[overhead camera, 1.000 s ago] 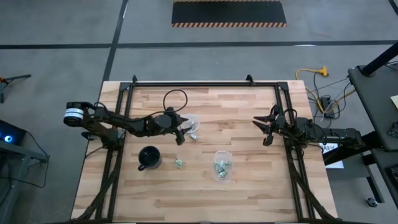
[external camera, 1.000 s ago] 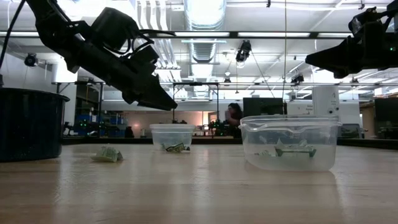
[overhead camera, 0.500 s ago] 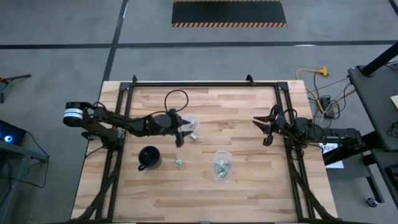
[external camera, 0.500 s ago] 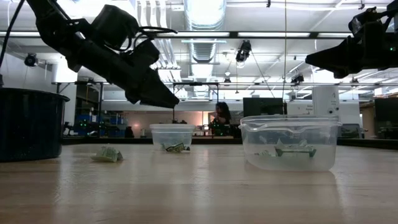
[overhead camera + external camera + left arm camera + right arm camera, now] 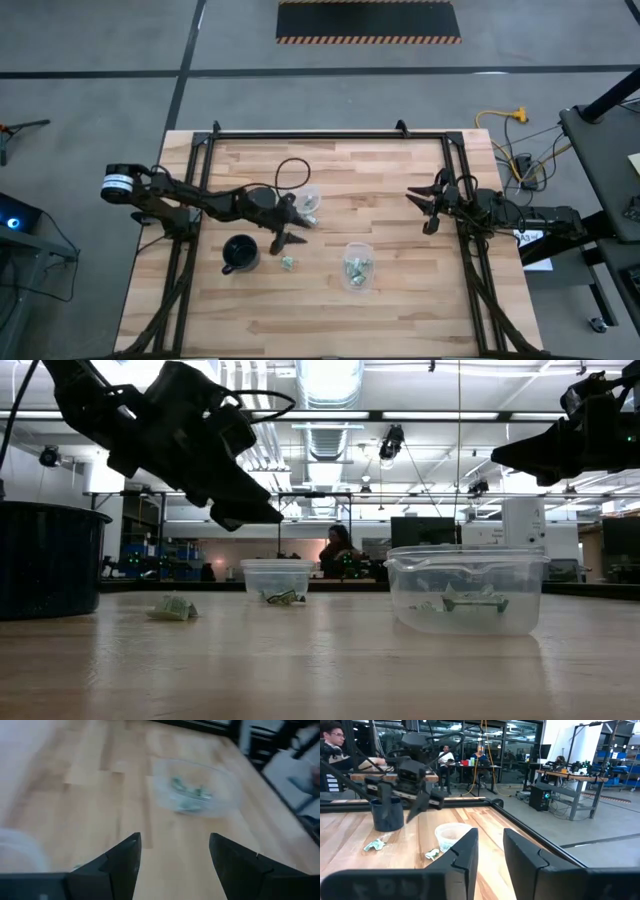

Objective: Pick and place items into bin
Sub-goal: Put the stevia packet into the round transparent bin

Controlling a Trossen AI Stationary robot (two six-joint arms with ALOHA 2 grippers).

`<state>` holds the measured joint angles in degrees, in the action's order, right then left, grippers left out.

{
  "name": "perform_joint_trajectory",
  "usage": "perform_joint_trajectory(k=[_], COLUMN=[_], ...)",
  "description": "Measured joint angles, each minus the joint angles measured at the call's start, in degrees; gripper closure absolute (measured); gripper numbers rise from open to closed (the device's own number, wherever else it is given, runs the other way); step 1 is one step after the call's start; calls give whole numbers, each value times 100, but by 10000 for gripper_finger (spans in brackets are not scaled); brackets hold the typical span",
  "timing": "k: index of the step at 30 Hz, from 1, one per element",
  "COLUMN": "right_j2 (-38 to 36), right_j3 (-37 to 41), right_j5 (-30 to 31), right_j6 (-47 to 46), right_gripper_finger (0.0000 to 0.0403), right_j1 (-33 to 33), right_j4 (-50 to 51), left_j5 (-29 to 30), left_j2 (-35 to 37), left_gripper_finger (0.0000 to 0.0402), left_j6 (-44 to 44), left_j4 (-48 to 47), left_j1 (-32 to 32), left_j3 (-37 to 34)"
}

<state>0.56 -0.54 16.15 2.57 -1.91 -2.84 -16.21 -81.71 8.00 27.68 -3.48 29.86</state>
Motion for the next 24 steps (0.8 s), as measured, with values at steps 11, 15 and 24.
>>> perform_joint_trajectory(k=[11, 15, 24], right_j2=[0, 0, 0], right_j3=[0, 0, 0], right_j5=[0, -1, 1], right_j6=[0, 0, 0], right_gripper_finger=[320, 328, 334], right_j1=[1, 2, -1], right_j4=[-2, -2, 0], left_j5=[-83, 484, 1587], left_j2=[0, 0, 0], left_gripper_finger=[184, 184, 184], left_j6=[-454, -747, -837], left_j4=[-809, -1918, -3343], left_j1=[496, 775, 1442], left_j3=[513, 991, 1686])
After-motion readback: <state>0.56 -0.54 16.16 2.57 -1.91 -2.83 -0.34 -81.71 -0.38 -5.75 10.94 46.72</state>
